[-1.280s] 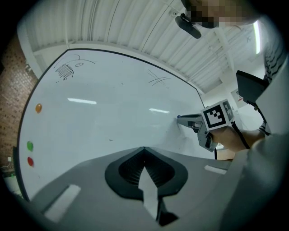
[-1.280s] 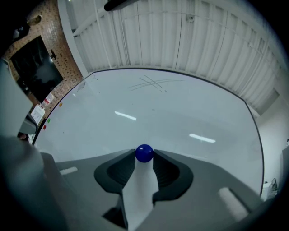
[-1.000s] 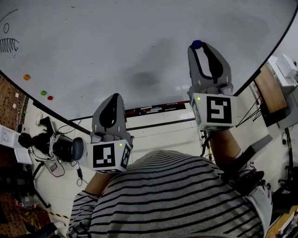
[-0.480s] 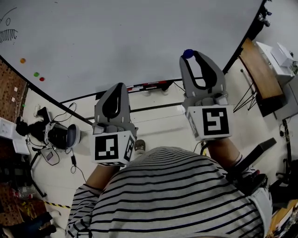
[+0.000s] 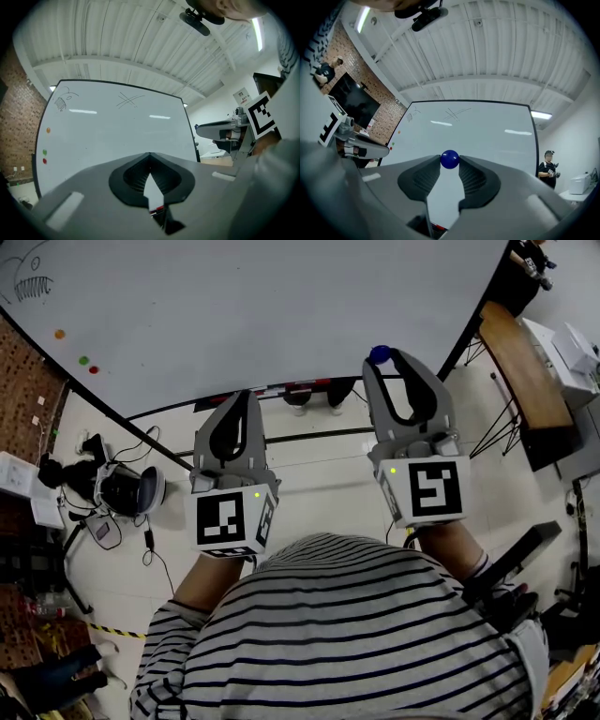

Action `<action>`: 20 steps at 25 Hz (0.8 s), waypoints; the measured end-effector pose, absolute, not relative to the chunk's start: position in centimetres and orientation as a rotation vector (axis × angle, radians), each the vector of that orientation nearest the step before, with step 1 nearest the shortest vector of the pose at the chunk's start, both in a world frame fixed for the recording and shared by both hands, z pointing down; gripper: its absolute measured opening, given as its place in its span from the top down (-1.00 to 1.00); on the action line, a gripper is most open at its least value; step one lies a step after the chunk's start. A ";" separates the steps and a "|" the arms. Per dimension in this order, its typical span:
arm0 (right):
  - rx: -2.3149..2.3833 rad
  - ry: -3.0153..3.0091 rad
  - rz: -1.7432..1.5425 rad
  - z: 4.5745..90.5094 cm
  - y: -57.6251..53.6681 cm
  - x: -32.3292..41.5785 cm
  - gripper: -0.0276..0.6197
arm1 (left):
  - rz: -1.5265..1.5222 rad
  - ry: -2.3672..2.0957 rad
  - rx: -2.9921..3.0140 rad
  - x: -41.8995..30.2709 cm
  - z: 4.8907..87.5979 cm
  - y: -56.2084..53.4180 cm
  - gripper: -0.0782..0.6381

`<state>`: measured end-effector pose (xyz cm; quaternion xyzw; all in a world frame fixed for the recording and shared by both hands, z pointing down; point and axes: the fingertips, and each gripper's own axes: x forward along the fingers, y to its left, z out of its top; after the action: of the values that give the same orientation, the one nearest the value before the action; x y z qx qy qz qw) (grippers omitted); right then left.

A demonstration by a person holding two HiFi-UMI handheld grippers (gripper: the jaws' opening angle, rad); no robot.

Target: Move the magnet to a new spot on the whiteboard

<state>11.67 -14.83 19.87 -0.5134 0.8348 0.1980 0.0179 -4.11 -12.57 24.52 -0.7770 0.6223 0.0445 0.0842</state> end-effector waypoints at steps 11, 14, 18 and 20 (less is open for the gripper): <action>-1.584 2.585 0.515 20.3 -11.3 6.9 0.53 | 0.123 1.854 -2.354 -7.2 24.7 -9.3 0.74; -1.582 2.601 0.502 20.8 -10.7 5.3 0.53 | 0.121 1.838 -2.355 -8.5 25.0 -8.6 0.74; -1.590 2.603 0.505 21.0 -10.3 4.5 0.53 | 0.157 1.821 -2.393 -8.8 24.8 -8.2 0.74; -1.595 2.602 0.509 20.9 -10.3 4.3 0.53 | 0.153 1.817 -2.391 -8.9 25.0 -8.3 0.74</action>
<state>4.34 -10.34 20.93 -0.5155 0.8406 0.1644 0.0238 -8.94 -8.32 24.97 -0.7933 0.6030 0.0508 0.0674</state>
